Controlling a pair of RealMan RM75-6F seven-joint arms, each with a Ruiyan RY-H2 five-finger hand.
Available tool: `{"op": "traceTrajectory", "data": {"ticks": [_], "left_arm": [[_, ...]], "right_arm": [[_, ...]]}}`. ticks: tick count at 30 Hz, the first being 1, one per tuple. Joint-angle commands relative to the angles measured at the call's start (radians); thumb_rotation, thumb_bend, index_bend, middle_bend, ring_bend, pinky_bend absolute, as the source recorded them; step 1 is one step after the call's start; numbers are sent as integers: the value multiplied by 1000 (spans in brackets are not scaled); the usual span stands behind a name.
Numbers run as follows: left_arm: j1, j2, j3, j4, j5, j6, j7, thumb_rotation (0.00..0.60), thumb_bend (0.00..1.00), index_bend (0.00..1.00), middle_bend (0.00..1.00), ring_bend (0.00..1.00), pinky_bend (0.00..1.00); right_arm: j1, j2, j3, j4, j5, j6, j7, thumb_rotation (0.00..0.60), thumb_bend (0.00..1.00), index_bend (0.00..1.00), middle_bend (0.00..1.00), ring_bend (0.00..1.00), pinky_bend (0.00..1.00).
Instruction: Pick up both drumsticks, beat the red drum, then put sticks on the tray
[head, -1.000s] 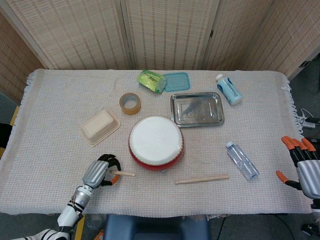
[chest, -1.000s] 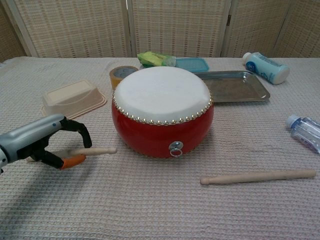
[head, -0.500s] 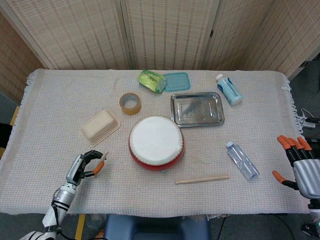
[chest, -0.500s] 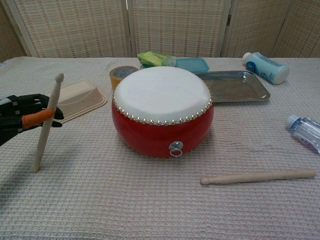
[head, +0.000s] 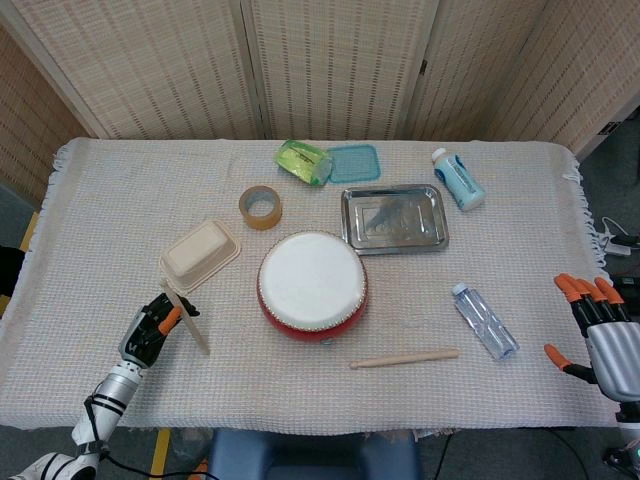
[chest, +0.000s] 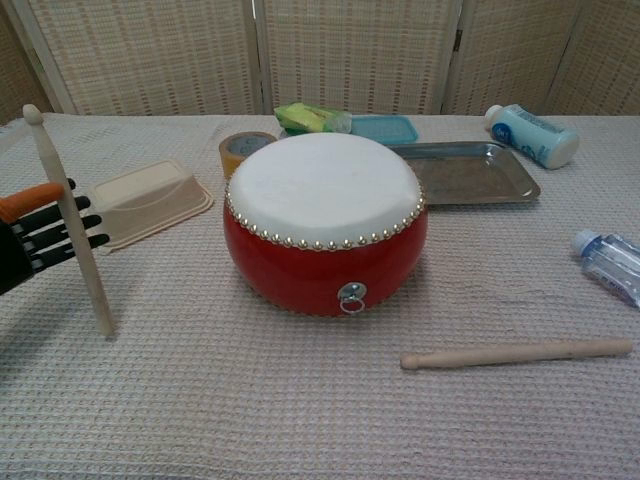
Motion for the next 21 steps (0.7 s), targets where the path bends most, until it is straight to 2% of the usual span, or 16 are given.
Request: {"op": "traceTrajectory", "data": {"ticks": [1, 5, 8, 13, 17, 21], "left_arm": [[-8, -9, 15, 50, 39, 15, -75, 600, 442, 399, 471, 380, 360], [-9, -16, 38, 72, 68, 40, -105, 600, 449, 357, 472, 392, 371], [-5, -22, 48, 79, 76, 65, -80, 600, 444, 356, 496, 437, 417], [7, -36, 50, 73, 60, 100, 57, 600, 357, 454, 595, 541, 517], [19, -54, 45, 60, 36, 122, 205, 600, 342, 556, 692, 616, 619], [29, -66, 50, 45, 26, 138, 312, 600, 323, 620, 773, 679, 675]], "right_arm": [[-1, 1, 0, -2, 0, 2, -1, 600, 144, 0, 77, 0, 36], [-4, 1, -1, -5, -3, 7, -2, 600, 144, 0, 77, 0, 36], [-4, 2, -2, -7, -5, 8, -3, 600, 144, 0, 77, 0, 36], [-7, 2, -3, -9, -14, 17, -3, 600, 144, 0, 77, 0, 36], [-7, 1, -4, -8, -10, 13, -1, 600, 144, 0, 77, 0, 36], [-9, 0, -5, -7, -15, 17, 1, 600, 144, 0, 77, 0, 36]]}}
